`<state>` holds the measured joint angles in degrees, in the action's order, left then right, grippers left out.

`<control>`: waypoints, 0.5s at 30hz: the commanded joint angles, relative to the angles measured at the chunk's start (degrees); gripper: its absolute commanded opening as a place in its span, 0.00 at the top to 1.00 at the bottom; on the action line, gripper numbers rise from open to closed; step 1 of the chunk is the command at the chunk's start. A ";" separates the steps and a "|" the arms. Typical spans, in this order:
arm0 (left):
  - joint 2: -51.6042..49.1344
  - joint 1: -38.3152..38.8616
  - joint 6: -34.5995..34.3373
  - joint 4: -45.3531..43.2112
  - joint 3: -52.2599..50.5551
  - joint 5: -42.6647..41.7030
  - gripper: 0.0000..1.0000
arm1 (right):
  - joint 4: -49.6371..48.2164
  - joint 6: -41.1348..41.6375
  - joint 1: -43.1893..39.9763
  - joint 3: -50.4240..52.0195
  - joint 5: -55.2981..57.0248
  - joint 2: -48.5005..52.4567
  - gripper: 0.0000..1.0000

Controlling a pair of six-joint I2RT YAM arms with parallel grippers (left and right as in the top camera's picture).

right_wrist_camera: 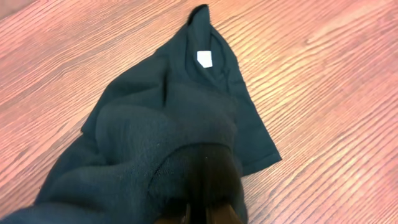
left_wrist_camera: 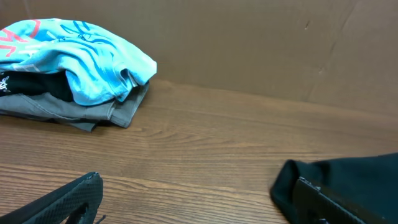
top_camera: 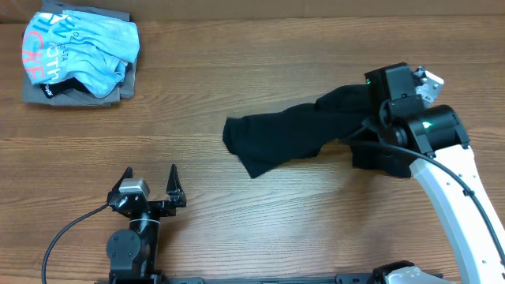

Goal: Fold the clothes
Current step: 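Lift the shirt with the right gripper, raising it off the table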

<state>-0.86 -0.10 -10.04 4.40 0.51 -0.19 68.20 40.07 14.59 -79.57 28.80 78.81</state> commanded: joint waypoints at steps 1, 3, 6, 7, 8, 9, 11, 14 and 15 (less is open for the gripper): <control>0.59 -0.28 1.07 -0.07 -0.24 0.59 0.00 | -0.33 1.11 -0.31 -1.40 -0.79 0.07 0.96; 0.61 -0.28 1.07 -0.07 -0.24 0.59 0.00 | -0.31 1.11 -0.31 -1.40 -2.19 0.09 0.96; 0.59 -0.28 1.07 -0.07 -0.24 0.59 0.00 | -0.33 1.11 -0.31 -1.40 -3.30 0.07 0.96; 0.59 -0.28 1.07 -0.07 -0.24 0.59 0.00 | -0.31 1.11 -0.31 -1.40 -3.39 0.09 0.96; 0.61 -0.28 1.07 -0.07 -0.24 0.59 0.00 | -0.20 1.09 -0.31 -1.40 -3.41 0.09 0.96; 0.59 -0.28 1.07 -0.07 -0.24 0.59 0.00 | -0.04 1.09 -0.31 -1.40 -3.41 0.07 0.96; 0.59 -0.28 1.07 -0.07 -0.24 0.59 0.00 | 0.37 1.11 -0.31 -1.40 -3.43 0.07 0.96; 0.61 -0.28 0.98 -0.28 -0.24 0.72 0.00 | 0.57 1.09 -0.31 -1.40 -3.58 0.09 0.96; 0.61 -0.28 0.63 -1.16 -0.24 0.42 0.00 | 0.57 1.09 -0.31 -1.40 -3.63 0.09 0.96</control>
<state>-0.86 -0.10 -10.04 4.25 0.51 -0.19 68.88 40.53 14.33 -79.57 25.28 78.83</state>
